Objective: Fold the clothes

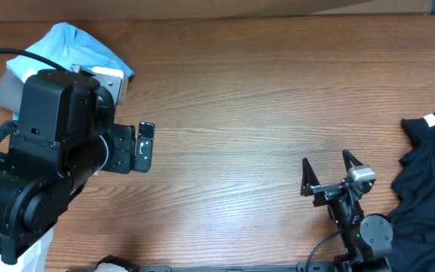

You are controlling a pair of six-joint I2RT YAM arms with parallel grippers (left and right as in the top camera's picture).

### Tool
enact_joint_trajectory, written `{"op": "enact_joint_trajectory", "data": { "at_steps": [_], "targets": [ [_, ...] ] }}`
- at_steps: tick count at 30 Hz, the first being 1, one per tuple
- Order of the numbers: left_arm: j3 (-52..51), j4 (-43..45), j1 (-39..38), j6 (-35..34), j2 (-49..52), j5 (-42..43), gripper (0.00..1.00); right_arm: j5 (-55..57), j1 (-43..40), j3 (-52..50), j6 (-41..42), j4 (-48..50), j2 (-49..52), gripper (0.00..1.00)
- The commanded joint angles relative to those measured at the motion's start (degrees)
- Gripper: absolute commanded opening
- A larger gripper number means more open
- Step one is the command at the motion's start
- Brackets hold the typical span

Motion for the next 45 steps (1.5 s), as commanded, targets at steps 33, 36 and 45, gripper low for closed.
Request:
{"op": "enact_joint_trajectory", "data": {
  "at_steps": [33, 36, 45],
  "targets": [
    [-19.12, 28.83, 9.03, 0.22, -9.44, 1.92, 1.0, -0.28, -0.2, -0.61, 0.59, 0.55, -0.61, 1.0],
    [-31.54, 39.85, 10.97, 0.28, -15.37, 4.0, 1.0, -0.28, -0.2, -0.61, 0.57, 0.55, -0.61, 1.0],
    [-59.14, 59.54, 12.7, 0.33, -33.9, 3.74, 1.0, -0.28, -0.2, -0.61, 0.59, 0.55, -0.61, 1.0]
  ]
}}
